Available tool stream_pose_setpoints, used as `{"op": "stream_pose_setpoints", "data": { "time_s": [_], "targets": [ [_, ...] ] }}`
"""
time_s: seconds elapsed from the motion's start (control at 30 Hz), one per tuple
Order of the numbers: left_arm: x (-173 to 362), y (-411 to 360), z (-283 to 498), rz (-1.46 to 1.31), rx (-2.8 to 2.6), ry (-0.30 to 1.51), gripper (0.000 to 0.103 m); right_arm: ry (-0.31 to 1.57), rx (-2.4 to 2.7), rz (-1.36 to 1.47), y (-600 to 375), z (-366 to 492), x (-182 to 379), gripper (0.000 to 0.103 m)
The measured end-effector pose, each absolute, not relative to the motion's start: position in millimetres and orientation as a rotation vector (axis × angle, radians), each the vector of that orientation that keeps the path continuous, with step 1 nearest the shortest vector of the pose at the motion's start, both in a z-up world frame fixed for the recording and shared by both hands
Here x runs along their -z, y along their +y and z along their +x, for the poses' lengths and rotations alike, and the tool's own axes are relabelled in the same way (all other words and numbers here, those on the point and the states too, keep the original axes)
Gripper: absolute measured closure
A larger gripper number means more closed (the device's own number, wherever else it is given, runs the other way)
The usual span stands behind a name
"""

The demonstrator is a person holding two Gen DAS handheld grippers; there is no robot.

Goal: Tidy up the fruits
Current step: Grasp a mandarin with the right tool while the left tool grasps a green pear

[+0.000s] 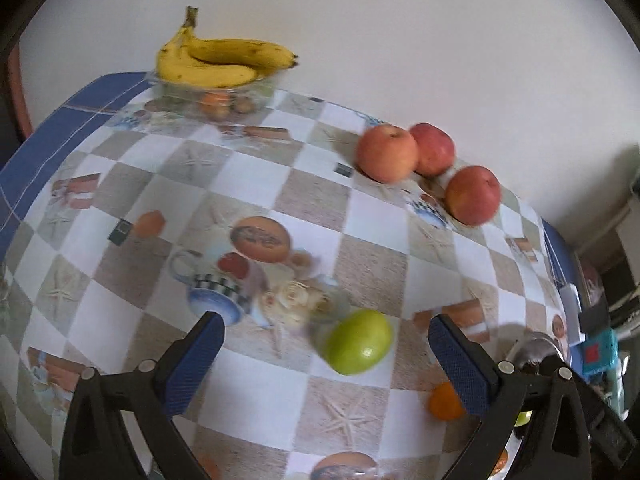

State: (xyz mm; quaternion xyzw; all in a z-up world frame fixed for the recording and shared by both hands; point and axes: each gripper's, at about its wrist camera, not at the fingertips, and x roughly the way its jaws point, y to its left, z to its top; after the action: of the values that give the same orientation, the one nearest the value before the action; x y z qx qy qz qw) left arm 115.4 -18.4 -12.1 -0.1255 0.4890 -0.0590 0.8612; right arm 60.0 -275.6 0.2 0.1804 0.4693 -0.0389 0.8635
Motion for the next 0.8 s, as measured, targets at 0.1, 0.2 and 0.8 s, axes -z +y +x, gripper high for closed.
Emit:
{"op": "stream_pose_setpoints", "data": {
  "time_s": [0.1, 0.2, 0.8],
  "targets": [
    [17, -12, 118, -0.28, 0.119, 1.084, 0.0, 1.002, 0.011, 0.351, -253, 66, -5, 0.006],
    [23, -10, 118, -0.312, 0.121, 1.113, 0.001, 1.021, -0.019, 0.299, -234, 68, -4, 0.017],
    [48, -45, 129, -0.269, 0.261, 1.183, 0.036, 1.177, -0.053, 0.072, -188, 74, 36, 0.06]
  ]
}}
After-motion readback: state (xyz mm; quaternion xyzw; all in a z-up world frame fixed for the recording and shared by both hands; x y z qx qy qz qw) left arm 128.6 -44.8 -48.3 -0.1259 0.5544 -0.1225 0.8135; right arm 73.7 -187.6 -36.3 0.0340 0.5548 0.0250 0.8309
